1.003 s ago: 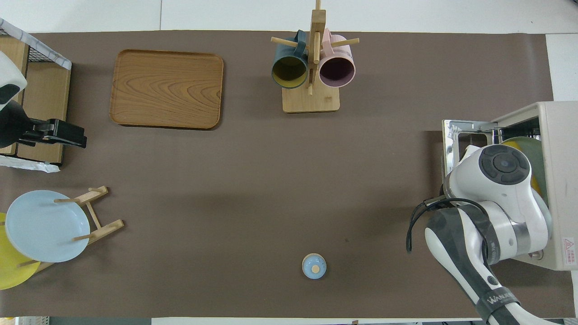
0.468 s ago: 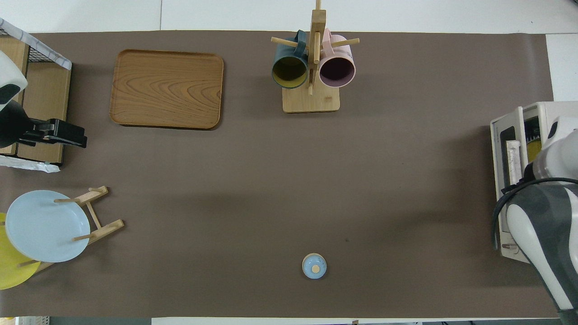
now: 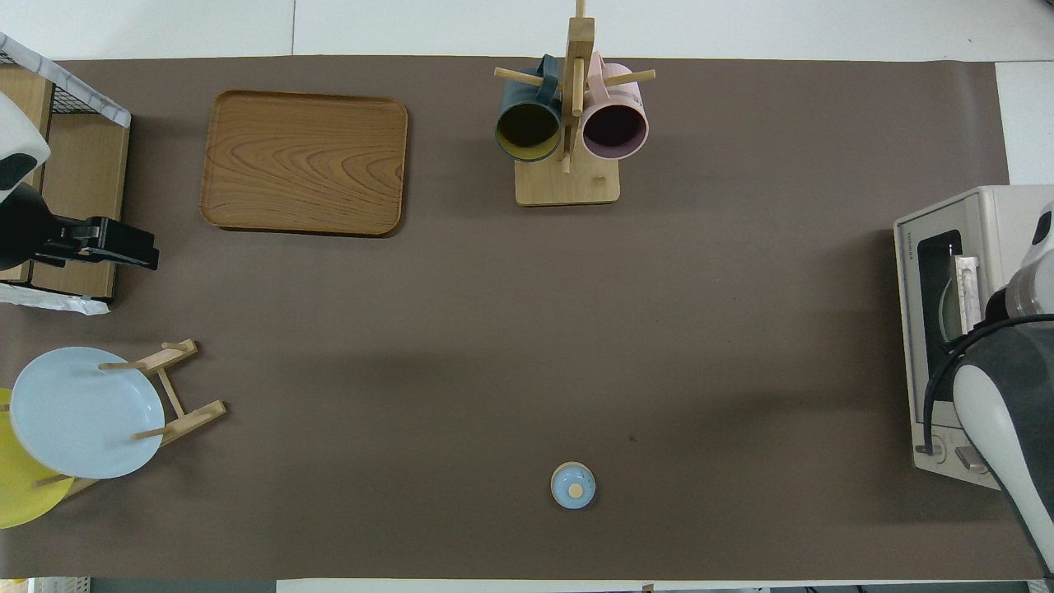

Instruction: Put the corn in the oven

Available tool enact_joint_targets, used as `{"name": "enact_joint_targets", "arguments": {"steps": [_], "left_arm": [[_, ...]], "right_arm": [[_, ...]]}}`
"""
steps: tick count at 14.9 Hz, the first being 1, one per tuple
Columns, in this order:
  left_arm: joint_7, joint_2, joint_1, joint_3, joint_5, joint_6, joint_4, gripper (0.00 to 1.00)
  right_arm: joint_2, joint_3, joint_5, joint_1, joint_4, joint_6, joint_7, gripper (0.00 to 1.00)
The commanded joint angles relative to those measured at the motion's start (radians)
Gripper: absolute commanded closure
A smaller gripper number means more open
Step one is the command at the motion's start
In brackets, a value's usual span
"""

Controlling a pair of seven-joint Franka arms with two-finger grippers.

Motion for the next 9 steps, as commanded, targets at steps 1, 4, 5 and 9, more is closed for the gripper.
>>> {"name": "enact_joint_targets", "arguments": {"steps": [1,4,5,9], "left_arm": [[0.003,-0.004,0.003,-0.003,0.016,-0.017,0.004,0.00],[0.003,-0.004,0.002,-0.003,0.016,-0.016,0.004,0.00],[0.003,-0.004,0.003,-0.003,0.016,-0.017,0.004,0.00],[0.002,-0.002,0.003,-0.003,0.016,-0.017,0.004,0.00]], "right_arm": [[0.038,0.006,-0.009,0.062,0.150,-0.124,-0.007,0.87],[0.044,0.006,0.148,0.065,0.190,-0.132,0.011,0.77],[0.047,0.006,0.225,0.064,0.190,-0.127,0.048,0.75],[0.154,0.013,0.319,0.087,0.359,-0.208,0.131,0.74]]}}
